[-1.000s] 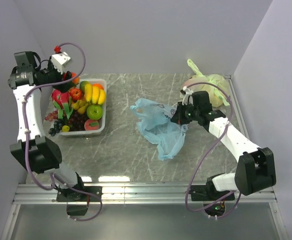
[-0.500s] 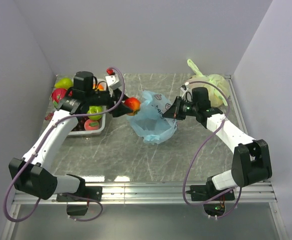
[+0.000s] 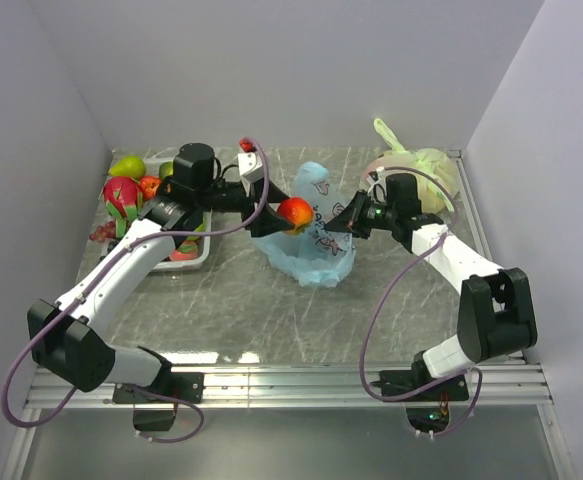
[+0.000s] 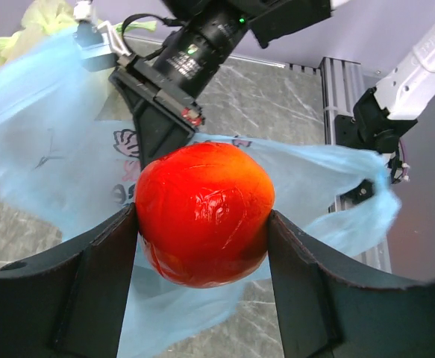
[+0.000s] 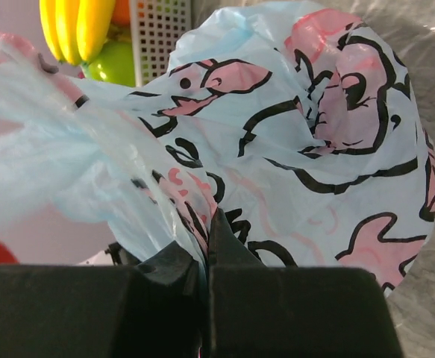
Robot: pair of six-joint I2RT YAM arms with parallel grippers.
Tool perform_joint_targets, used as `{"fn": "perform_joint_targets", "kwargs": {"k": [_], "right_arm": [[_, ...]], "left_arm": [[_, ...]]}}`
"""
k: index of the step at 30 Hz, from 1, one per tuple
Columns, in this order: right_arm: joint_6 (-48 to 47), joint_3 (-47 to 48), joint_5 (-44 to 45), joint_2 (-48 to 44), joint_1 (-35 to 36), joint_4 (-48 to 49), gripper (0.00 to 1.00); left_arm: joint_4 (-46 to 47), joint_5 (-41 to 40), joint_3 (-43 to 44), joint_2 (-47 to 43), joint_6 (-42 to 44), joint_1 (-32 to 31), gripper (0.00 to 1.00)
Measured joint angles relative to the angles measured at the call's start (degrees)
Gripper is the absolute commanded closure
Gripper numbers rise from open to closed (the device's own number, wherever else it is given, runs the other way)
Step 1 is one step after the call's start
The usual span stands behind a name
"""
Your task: Place the fake fruits into the plastic bag and tie a complex knot
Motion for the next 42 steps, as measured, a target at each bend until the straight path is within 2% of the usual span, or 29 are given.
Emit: {"fn": "perform_joint_targets", "kwargs": {"k": [8,11,14,19,21,22,25,26,28,30,36,39,42], "right_arm": [[0.8,0.0,0.8,1.8,-0.9,-0.2,1.00],[0.8,0.0,0.6,2.4,-0.9,-0.2,1.00],[0.7,0.0,-0.2,3.2,-1.0,-0.2,1.00],[0.7,0.0,-0.6,3.4,-1.4,-0.4,1.00],[0.7,0.0,-0.7,3.4,-1.7,-0.4,1.00],[0.7,0.0,-0.7,3.4,-1.9,-0.4,1.00],[0.9,0.0,-0.8,3.4,-2.6,-0.4,1.00],[1.0,0.0,-0.9,3.4,-2.9,-0.4,1.00],[1.0,0.0,-0.8,3.4,-3.3,-0.4,1.00],[1.0,0.0,-0.8,3.4,-3.3,-0.3,1.00],[1.4,0.0,-0.9,4.4,-3.3,-0.1,1.00],[1.4,0.0,-0.8,5.2,-3.3,-0.1,1.00],[1.6,0.0,-0.9,5.9,-3.3,0.0,1.00]], "left_arm": [[0.0,-1.3,0.0,-3.9,-1.4,-1.0,0.75],[0.7,-2.6,0.0,-4.5,-1.9,-2.6,0.73],[2.8,-4.6,0.1,-1.6,-3.1,-3.6,0.71],[6.0,-9.1,2.0,8.9,-5.8,-3.5,0.71],[5.6,-10.6,2.7,12.7,-5.6,-3.5,0.62],[5.2,-11.3,2.9,14.4,-4.9,-3.5,0.42],[2.3,-12.7,3.0,17.6,-1.1,-3.7,0.27],[0.4,-12.7,3.1,18.4,1.1,-3.7,0.14],[-3.8,-12.1,3.1,18.7,5.9,-3.6,0.03],[-7.1,-10.8,3.0,17.8,10.3,-3.4,0.01],[-12.8,-7.5,1.2,11.6,19.3,-2.8,0.01],[-14.9,-5.5,1.2,10.5,22.7,-1.7,0.01],[-20.5,-4.0,1.3,10.4,30.0,-0.5,0.01]]}}
